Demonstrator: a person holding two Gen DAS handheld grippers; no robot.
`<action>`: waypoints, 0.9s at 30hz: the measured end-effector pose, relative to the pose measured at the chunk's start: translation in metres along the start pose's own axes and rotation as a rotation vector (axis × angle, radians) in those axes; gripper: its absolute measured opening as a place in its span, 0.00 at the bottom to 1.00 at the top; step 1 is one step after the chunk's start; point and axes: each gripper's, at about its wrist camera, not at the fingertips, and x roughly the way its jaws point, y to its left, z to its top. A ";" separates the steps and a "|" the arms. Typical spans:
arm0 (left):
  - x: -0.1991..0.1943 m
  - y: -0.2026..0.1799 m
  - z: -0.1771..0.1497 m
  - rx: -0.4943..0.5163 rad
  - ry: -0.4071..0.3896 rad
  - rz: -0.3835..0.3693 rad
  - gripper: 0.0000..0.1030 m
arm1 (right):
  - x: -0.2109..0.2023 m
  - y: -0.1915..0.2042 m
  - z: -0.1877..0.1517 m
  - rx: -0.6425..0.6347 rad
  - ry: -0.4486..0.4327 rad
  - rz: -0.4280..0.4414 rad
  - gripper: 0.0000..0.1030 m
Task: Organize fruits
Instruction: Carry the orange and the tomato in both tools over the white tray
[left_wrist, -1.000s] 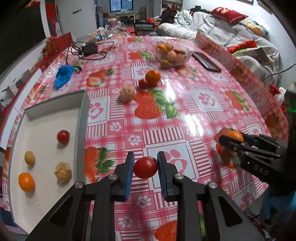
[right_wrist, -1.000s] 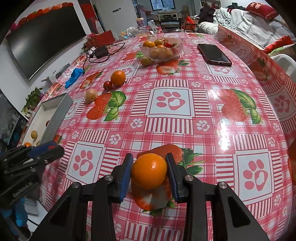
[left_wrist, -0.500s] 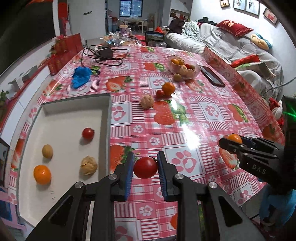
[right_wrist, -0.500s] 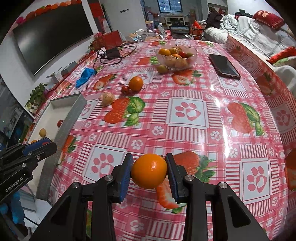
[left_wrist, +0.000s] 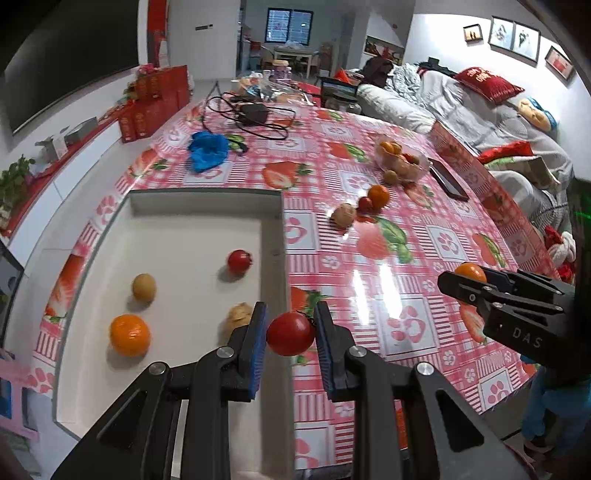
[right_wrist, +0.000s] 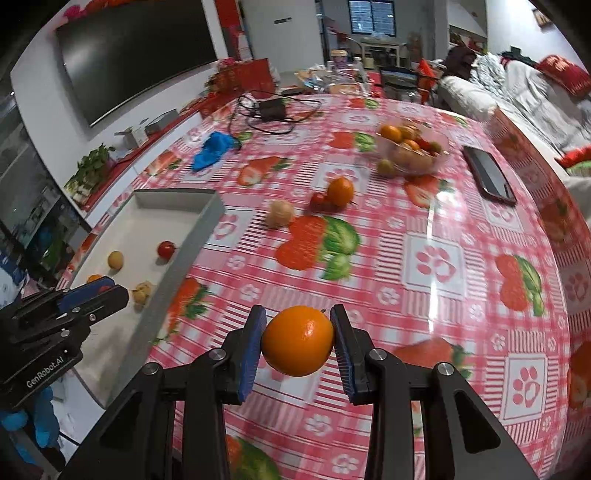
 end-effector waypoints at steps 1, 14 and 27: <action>-0.001 0.004 -0.001 -0.007 -0.001 0.002 0.27 | 0.001 0.005 0.002 -0.007 0.001 0.006 0.37; -0.001 0.059 -0.013 -0.103 0.001 0.038 0.27 | 0.023 0.081 0.020 -0.132 0.030 0.068 0.37; 0.005 0.096 -0.026 -0.165 0.027 0.059 0.27 | 0.044 0.126 0.028 -0.208 0.064 0.101 0.37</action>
